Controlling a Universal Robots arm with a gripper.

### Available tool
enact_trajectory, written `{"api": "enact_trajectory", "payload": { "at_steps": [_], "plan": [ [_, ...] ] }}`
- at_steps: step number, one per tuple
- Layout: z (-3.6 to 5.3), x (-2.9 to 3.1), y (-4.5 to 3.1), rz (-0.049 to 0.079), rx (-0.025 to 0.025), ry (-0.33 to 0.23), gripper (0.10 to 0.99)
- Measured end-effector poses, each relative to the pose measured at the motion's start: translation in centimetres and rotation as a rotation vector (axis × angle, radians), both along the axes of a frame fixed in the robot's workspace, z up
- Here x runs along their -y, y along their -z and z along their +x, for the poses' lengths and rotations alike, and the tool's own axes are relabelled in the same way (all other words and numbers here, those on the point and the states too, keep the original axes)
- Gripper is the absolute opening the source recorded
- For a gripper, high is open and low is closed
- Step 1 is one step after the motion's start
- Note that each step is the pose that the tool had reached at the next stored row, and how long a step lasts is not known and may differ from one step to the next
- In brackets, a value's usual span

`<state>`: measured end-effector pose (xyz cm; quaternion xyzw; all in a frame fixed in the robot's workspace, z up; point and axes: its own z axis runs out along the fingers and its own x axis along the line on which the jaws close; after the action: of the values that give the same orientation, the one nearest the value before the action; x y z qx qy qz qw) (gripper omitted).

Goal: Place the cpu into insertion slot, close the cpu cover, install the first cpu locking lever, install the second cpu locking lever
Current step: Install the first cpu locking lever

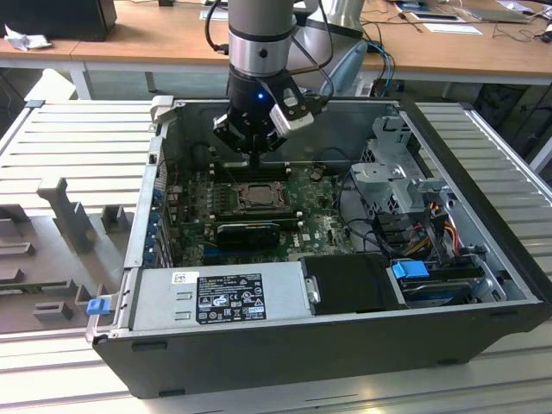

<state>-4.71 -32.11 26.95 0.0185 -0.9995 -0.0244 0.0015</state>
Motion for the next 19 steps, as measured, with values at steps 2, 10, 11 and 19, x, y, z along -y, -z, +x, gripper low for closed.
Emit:
{"api": "enact_trajectory", "payload": {
  "at_steps": [2, 10, 11, 19],
  "plan": [
    [-0.19, 0.01, 0.05, 0.013, 0.0021, 0.000, 0.106],
    [-1.70, 0.00, 0.25, 0.017, 0.0151, -0.002, 0.106],
    [-1.91, 0.00, 0.30, 0.017, 0.0154, -0.002, 0.106],
    [-4.07, 0.00, 0.44, 0.018, 0.0170, -0.002, 0.106]
  ]
}}
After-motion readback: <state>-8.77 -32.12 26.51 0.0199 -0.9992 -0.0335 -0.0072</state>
